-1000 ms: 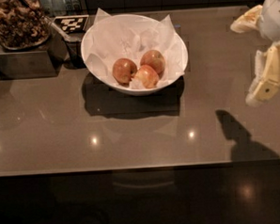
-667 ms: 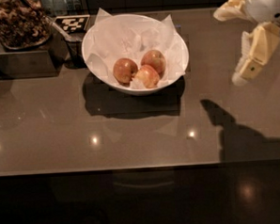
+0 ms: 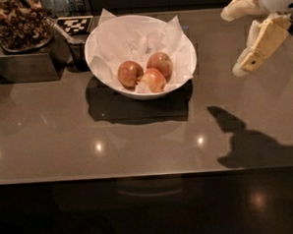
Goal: Pick apple from white bowl
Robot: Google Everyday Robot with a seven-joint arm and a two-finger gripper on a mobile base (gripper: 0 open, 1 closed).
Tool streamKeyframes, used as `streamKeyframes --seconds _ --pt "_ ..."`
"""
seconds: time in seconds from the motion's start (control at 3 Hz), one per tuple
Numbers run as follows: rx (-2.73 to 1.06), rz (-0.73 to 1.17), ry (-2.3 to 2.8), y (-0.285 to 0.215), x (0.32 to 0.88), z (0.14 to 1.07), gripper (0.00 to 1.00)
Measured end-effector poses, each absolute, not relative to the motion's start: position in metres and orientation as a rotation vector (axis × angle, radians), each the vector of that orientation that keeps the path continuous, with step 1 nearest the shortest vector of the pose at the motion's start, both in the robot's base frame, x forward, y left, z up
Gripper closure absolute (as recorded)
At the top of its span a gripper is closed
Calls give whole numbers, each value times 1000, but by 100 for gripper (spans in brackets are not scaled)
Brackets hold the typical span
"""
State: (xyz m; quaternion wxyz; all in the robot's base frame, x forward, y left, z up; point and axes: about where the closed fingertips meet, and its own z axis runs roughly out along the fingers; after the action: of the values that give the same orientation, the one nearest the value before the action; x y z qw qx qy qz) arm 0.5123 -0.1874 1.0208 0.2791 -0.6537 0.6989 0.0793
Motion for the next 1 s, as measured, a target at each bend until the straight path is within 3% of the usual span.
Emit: streamKeyframes --seconds 0.33,1.0 --pt "-1757 226 1844 -181 521 1018 32" --pt "-1884 307 1690 -131 573 1007 31"
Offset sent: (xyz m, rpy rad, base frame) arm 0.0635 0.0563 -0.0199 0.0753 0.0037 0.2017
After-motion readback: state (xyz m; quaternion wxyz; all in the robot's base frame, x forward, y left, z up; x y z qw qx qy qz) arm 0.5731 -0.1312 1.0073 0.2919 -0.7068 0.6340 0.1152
